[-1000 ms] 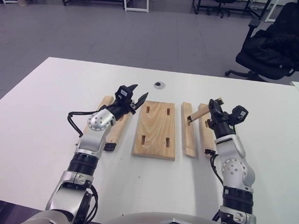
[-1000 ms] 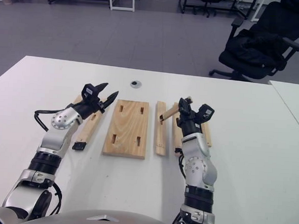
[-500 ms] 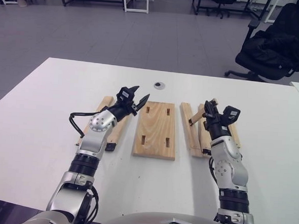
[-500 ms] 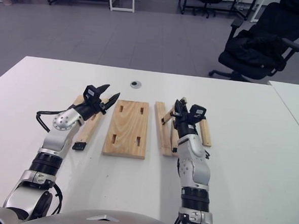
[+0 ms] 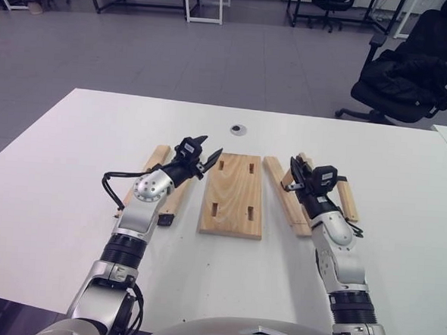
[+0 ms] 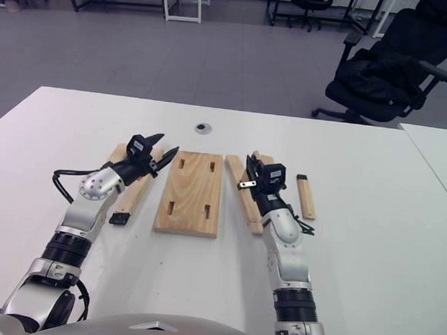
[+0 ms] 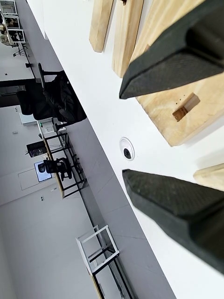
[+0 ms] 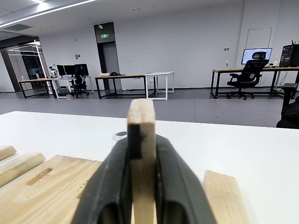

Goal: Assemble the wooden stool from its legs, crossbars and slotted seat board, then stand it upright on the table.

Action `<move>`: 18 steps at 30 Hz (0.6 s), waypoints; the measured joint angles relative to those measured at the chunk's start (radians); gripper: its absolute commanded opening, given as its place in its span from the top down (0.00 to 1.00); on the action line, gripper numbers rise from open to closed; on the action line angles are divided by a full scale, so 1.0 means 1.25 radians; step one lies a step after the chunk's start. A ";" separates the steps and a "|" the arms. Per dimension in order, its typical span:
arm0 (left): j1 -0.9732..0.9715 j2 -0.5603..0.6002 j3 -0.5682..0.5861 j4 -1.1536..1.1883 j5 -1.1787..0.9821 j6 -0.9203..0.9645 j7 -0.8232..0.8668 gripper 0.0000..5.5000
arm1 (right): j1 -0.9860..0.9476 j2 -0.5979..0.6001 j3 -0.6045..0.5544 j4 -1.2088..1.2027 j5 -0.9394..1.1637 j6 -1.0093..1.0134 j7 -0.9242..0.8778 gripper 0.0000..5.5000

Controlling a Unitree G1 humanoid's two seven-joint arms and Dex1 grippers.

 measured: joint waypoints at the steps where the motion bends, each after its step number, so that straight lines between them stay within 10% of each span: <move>1: 0.000 0.000 0.000 0.000 0.000 0.000 0.000 0.50 | -0.002 -0.001 0.000 0.001 0.000 0.001 0.003 0.93; 6: 0.000 0.000 -0.005 0.000 0.002 -0.001 0.001 0.50 | -0.008 -0.003 -0.010 -0.022 0.020 0.050 0.013 0.93; 18: 0.000 -0.013 -0.007 0.000 0.018 -0.005 0.015 0.50 | -0.019 -0.100 -0.006 -0.155 0.033 0.451 0.032 0.49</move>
